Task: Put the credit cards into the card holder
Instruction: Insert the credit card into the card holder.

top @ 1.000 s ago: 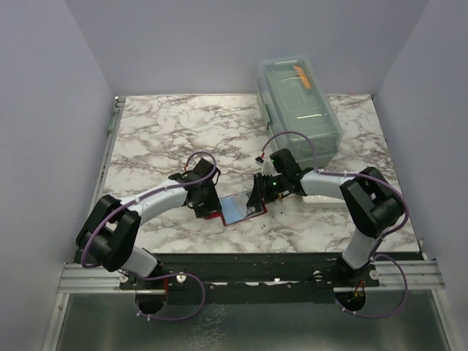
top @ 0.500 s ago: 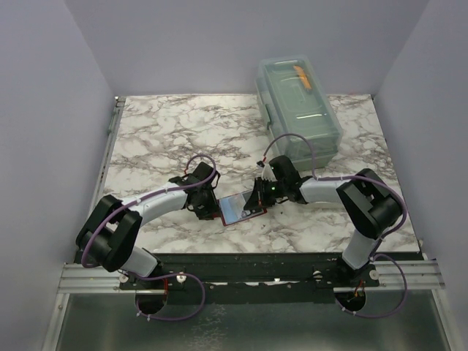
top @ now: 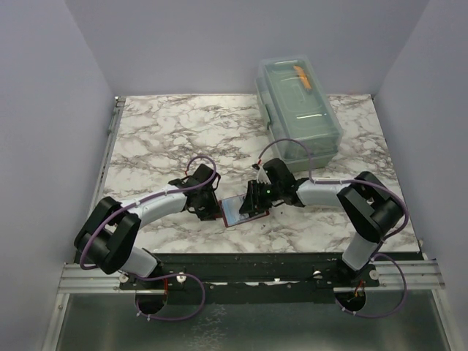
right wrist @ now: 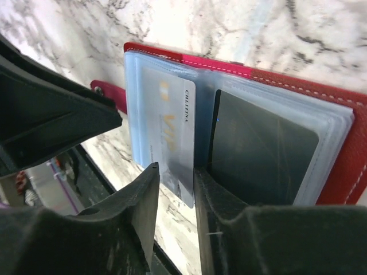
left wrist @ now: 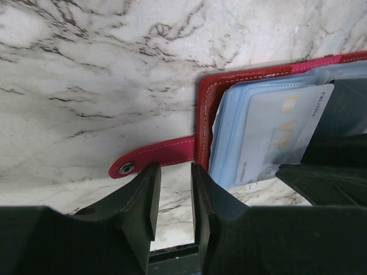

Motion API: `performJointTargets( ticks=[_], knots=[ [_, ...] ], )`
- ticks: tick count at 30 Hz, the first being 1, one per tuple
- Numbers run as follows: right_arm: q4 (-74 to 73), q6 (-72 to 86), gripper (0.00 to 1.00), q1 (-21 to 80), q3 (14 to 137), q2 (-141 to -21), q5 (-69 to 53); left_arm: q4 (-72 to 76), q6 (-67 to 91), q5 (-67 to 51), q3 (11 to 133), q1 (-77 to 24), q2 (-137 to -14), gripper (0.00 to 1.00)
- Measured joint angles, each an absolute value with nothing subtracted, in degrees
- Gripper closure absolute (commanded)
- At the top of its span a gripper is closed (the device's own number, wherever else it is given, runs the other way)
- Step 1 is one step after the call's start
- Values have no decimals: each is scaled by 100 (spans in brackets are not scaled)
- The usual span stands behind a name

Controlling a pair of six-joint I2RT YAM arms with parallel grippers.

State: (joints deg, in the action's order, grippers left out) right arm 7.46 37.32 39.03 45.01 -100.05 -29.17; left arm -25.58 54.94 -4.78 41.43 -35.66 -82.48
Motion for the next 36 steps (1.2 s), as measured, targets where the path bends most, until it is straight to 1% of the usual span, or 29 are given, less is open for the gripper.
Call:
performJointTargets(
  ticks=[2, 7, 15, 21, 27, 31, 36],
  knots=[
    [502, 3579, 61, 3920, 4547, -9896, -2753, -2528, 5505, -499, 4134, -3579, -8246, 67],
    [86, 3284, 60, 3922, 4622, -9751, -2508, -2504, 5505, -556, 4134, -3603, -8246, 67],
    [-115, 3148, 63, 4250, 4974, -9944, -2314, -2477, 5505, -600, 4147, -3601, -8294, 67],
    [-80, 3173, 58, 4508, 5148, -10092, -2246, -2484, 5502, -600, 4167, -3601, -8309, 67],
    [-292, 3120, 45, 4534, 5242, -10040, -2069, -2486, 5492, -600, 4156, -3601, -8294, 66],
    [-635, 2982, 41, 4558, 5247, -9839, -1780, -2504, 5461, -598, 4069, -3601, -8119, 61],
    [-1223, 2816, 37, 4558, 5269, -9518, -1516, -2598, 5380, -596, 3981, -3601, -7642, 49]
  ],
)
